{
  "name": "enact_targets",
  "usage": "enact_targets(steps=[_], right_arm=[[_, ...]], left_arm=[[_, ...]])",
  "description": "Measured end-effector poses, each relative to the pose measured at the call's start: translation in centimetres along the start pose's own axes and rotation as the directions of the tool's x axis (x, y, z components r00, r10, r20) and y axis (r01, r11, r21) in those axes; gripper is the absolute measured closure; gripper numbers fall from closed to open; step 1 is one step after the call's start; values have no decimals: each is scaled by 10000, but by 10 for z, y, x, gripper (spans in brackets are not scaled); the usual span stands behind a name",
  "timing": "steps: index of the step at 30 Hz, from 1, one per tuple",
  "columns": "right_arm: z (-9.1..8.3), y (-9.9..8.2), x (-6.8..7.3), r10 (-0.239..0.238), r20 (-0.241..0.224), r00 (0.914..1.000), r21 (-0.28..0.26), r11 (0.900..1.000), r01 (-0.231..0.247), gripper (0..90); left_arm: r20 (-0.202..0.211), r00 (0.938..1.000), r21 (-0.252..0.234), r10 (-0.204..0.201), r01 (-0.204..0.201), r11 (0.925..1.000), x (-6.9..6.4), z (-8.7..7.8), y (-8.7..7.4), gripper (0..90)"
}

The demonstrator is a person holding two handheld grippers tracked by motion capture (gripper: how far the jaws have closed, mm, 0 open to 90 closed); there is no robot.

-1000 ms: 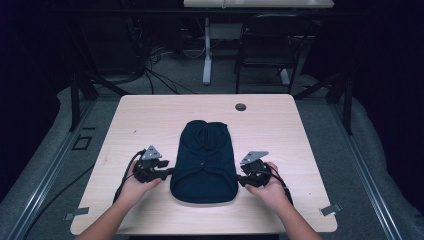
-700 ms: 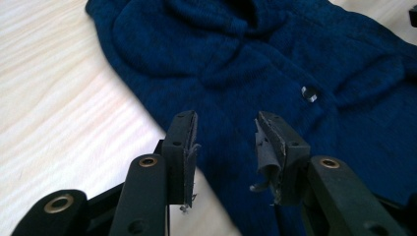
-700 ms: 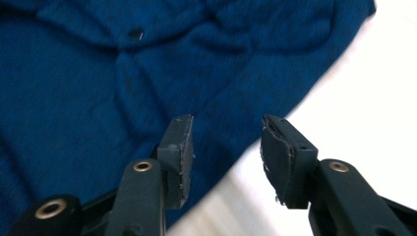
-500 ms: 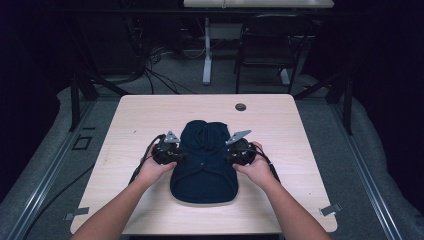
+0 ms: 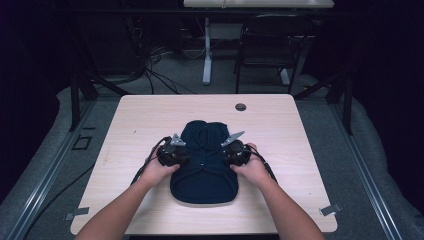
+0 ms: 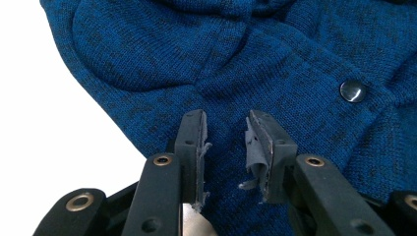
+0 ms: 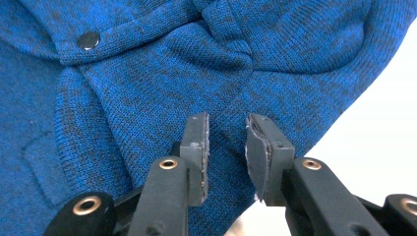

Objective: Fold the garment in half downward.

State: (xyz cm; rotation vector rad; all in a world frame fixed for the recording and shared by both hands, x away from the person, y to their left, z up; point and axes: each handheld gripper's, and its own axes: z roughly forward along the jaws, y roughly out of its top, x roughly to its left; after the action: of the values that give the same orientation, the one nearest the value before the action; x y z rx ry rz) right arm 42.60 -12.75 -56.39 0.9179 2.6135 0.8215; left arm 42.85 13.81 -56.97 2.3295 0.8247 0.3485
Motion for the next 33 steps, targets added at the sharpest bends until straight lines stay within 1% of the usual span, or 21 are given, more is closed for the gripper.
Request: enact_targets(steps=[2, 4, 6, 8, 10, 11, 12, 13, 16, 17, 18, 19, 22, 23, 24, 26, 27, 28, 30, 31, 33], right_arm=[[-1, -2, -1, 153, -146, 9998, -37, 9999, -153, 693], [-2, -3, 0, 56, -186, 9998, 21, 10000, -55, 694], [-3, -3, 2, -80, -194, 9998, 65, 9999, 82, 696], [-4, -4, 4, -160, -175, 9997, 73, 9998, 162, 698], [-5, -6, 6, -207, -183, 9996, 27, 9998, 208, 703], [-5, -8, 7, -157, -232, 9996, -86, 9998, 155, 704], [-6, -8, 7, -210, -241, 9995, -44, 9998, 209, 705], [-7, -10, 8, -260, -299, 9992, -50, 9997, 259, 706], [-9, -13, 12, -353, -295, 9989, -112, 9993, 350, 712], [-10, -14, 13, -416, -349, 9985, -81, 9991, 414, 713], [-11, -15, 14, -462, -359, 9983, -72, 9989, 460, 714], [-11, -16, 15, -470, -386, 9982, -101, 9989, 466, 715], [-13, -18, 18, -589, -375, 9976, -79, 9982, 586, 717], [-14, -20, 18, -573, -434, 9974, -92, 9983, 570, 719], [-14, -21, 19, -447, -450, 9980, -196, 9988, 439, 720], [-17, -24, 19, -503, -559, 9972, -120, 9987, 497, 721], [-17, -25, 21, -425, -576, 9974, -233, 9989, 412, 721], [-18, -26, 21, -488, -629, 9968, -151, 9987, 479, 721], [-20, -29, 24, -568, -614, 9965, -151, 9983, 560, 722], [-21, -30, 25, -574, -666, 9961, -154, 9983, 565, 722], [-23, -32, 26, -550, -695, 9961, -189, 9984, 538, 722]], left_arm=[[-34, 10000, -34, 31, -31, 10000, -1, 0, -1, 682], [87, 9999, 65, 71, -72, 10000, -2, -2, -1, 682], [27, 10000, 10, 52, -52, 10000, -3, -2, -2, 684], [80, 10000, 29, 49, -49, 10000, -4, -3, -3, 685], [104, 9999, 33, 114, -114, 9999, -6, -4, -4, 687], [126, 9998, 34, 135, -135, 9999, -6, -4, -4, 687], [234, 9996, 121, 143, -146, 9998, -7, -5, -5, 687], [191, 9997, 24, 126, -127, 9999, -8, -5, -6, 687], [281, 9996, -12, 83, -83, 10000, -9, -7, -9, 687], [377, 9993, 30, 73, -74, 10000, -10, -8, -9, 687], [353, 9993, -15, 78, -78, 10000, -11, -9, -11, 687], [474, 9988, 7, 121, -121, 9999, -12, -10, -12, 687], [614, 9980, -56, 151, -148, 9999, -15, -13, -16, 686], [617, 9980, -71, 164, -160, 9998, -16, -14, -17, 686], [633, 9978, -86, 197, -192, 9998, -17, -14, -18, 686], [723, 9971, -55, 246, -243, 9997, -19, -17, -20, 686], [762, 9967, -80, 271, -266, 9996, -21, -17, -21, 686], [822, 9961, -66, 313, -309, 9995, -22, -18, -22, 686], [807, 9961, -121, 365, -356, 9993, -25, -20, -24, 686], [878, 9954, -147, 390, -378, 9992, -26, -20, -26, 685], [869, 9954, -200, 396, -380, 9991, -28, -22, -28, 686]])
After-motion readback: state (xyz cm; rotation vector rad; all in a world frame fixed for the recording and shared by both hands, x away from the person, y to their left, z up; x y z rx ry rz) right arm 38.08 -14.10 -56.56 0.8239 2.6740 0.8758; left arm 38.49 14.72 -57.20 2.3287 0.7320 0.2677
